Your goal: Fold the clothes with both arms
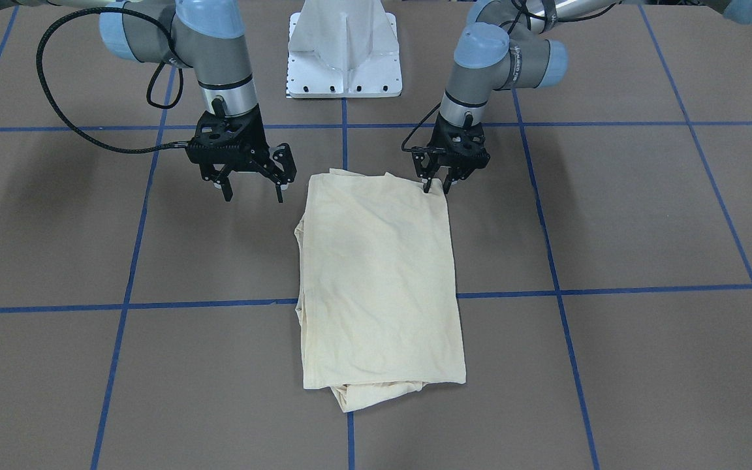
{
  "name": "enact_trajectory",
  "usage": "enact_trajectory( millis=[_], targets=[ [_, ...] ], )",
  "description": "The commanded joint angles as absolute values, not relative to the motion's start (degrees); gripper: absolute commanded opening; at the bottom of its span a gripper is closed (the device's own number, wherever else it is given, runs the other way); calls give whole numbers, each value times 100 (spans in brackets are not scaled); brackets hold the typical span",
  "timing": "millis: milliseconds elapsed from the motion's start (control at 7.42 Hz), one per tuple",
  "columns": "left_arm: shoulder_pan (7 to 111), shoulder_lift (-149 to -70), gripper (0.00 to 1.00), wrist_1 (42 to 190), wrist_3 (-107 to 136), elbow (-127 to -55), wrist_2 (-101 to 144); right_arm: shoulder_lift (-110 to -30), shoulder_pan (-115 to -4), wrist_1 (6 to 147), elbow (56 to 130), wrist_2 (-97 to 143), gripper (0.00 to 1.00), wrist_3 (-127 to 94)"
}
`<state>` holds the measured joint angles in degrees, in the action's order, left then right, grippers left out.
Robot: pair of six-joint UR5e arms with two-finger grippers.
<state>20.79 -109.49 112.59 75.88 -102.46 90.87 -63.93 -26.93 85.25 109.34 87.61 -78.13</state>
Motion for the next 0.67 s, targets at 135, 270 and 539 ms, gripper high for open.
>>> enact_trajectory(
  millis=[135, 270, 539],
  targets=[
    [2100, -10925, 0, 11250, 7585, -10309, 9079, -6390, -2681, 8525, 10934, 8754, 100, -7822],
    [2101, -10916, 0, 11250, 7585, -10310, 9079, -6390, -2663, 8525, 10925, 8737, 100, -7822],
    [2101, -10933, 0, 11250, 7594, -10310, 9088, -6285, -2383, 8508, 10654, 8562, 100, -8458]
  ],
)
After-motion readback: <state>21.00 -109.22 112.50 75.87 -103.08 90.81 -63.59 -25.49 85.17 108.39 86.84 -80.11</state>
